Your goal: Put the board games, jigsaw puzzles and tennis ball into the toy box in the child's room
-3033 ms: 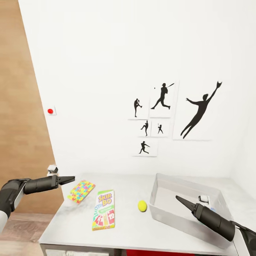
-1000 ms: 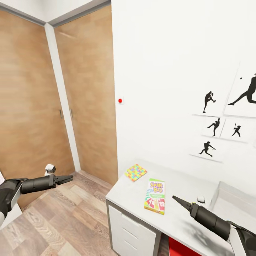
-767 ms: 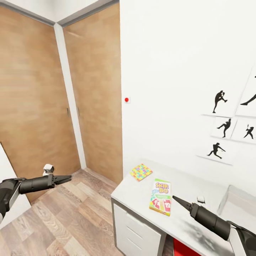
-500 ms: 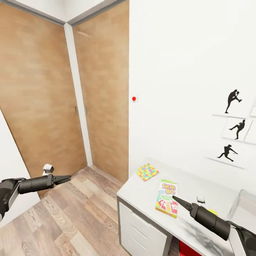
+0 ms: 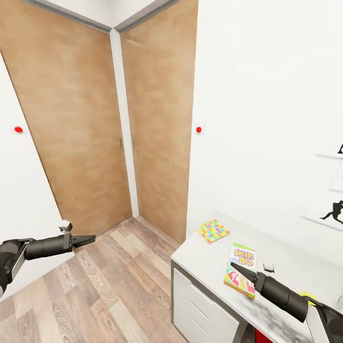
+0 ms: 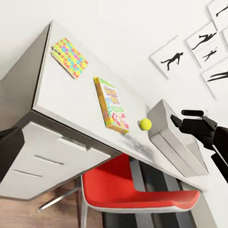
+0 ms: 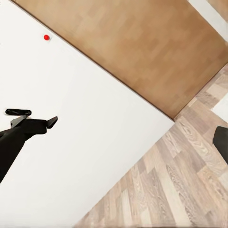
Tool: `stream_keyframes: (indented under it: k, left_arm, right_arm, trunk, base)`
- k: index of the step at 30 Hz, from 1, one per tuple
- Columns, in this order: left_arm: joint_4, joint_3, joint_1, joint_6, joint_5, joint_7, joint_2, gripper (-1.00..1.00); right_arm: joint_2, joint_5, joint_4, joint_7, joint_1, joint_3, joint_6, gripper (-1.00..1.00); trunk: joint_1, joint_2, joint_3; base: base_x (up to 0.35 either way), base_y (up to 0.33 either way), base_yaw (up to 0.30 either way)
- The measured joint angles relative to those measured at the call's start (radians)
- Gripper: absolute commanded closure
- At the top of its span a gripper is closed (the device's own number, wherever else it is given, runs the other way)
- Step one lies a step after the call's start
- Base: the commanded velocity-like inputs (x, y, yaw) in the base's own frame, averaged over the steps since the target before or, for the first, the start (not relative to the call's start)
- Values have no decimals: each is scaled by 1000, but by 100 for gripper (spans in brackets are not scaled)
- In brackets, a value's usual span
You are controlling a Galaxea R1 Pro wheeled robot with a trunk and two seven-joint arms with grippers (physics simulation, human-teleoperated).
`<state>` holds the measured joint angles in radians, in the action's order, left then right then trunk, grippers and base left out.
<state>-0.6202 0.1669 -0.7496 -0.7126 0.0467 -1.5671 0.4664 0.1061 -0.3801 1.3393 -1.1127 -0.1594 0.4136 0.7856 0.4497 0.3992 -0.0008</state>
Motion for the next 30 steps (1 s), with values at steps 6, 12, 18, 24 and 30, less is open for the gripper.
stream_keyframes:
  k: [6, 12, 18, 24, 30]
  left_arm:
    - [0, 0, 0, 1, 0, 0, 1, -100]
    - [0, 0, 0, 2, 0, 0, 1, -100]
    - [0, 0, 0, 3, 1, 0, 1, -100]
    - [0, 0, 1, 4, 1, 0, 0, -100]
    - [0, 0, 1, 4, 1, 0, 0, -100]
  right_arm:
    - [0, 0, 0, 0, 0, 0, 0, -100]
    - [0, 0, 0, 0, 0, 0, 0, -100]
    - [0, 0, -1, 0, 1, 0, 0, -100]
    - [0, 0, 0, 0, 1, 0, 0, -100]
    - [0, 0, 0, 0, 1, 0, 0, -100]
  trunk:
    - [0, 0, -7]
    - [0, -1, -13]
    - [0, -1, -19]
    - [0, -1, -26]
    - [-1, -2, -33]
  base:
    - [0, 67, 239]
    - [0, 182, 239]
    - [0, 188, 238]
    - [50, 89, 238]
    - [116, 45, 238]
